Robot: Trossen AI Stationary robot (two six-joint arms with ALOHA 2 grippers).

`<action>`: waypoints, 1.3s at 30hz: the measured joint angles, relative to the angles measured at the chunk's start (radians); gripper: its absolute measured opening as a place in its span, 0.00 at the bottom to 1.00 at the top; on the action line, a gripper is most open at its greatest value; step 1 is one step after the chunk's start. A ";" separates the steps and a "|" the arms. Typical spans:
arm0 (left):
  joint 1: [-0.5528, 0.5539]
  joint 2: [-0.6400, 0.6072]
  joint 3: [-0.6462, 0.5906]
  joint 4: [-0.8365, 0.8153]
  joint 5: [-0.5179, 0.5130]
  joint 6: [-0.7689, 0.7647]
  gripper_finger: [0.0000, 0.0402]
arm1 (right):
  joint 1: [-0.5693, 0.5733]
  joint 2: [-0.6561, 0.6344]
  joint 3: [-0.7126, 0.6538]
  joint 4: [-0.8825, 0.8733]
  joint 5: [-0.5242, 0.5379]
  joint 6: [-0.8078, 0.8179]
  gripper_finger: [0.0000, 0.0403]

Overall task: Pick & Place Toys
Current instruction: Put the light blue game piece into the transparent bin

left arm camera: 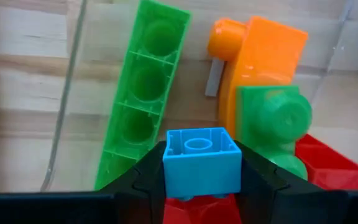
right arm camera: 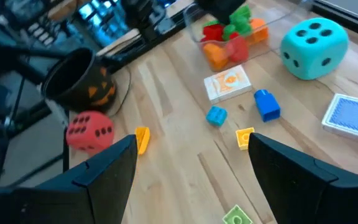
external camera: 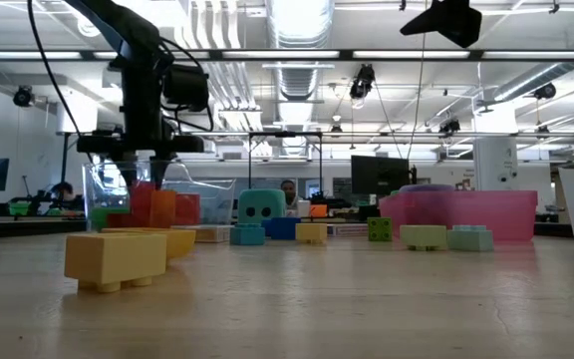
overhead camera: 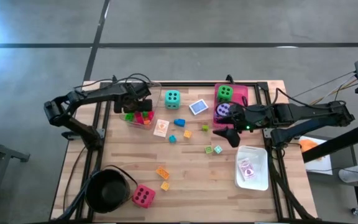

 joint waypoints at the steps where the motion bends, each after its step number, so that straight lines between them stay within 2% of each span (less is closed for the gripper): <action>1: 0.000 0.000 0.000 0.000 -0.002 -0.011 0.34 | 0.000 0.000 0.000 0.000 -0.005 -0.012 0.74; 9: 0.009 0.001 0.000 -0.002 -0.054 -0.068 0.34 | 0.000 0.000 0.000 0.000 -0.008 -0.048 0.74; 17: 0.002 0.003 0.000 -0.023 -0.036 -0.061 0.34 | -0.001 0.000 0.000 0.022 -0.004 -0.045 0.74; 26: -0.023 0.003 0.000 -0.063 -0.028 0.000 0.34 | -0.001 0.044 0.000 0.123 0.015 -0.048 0.74; 39: -0.029 0.002 -0.013 -0.116 -0.028 -0.039 0.34 | 0.000 0.106 0.004 0.137 0.011 -0.018 0.74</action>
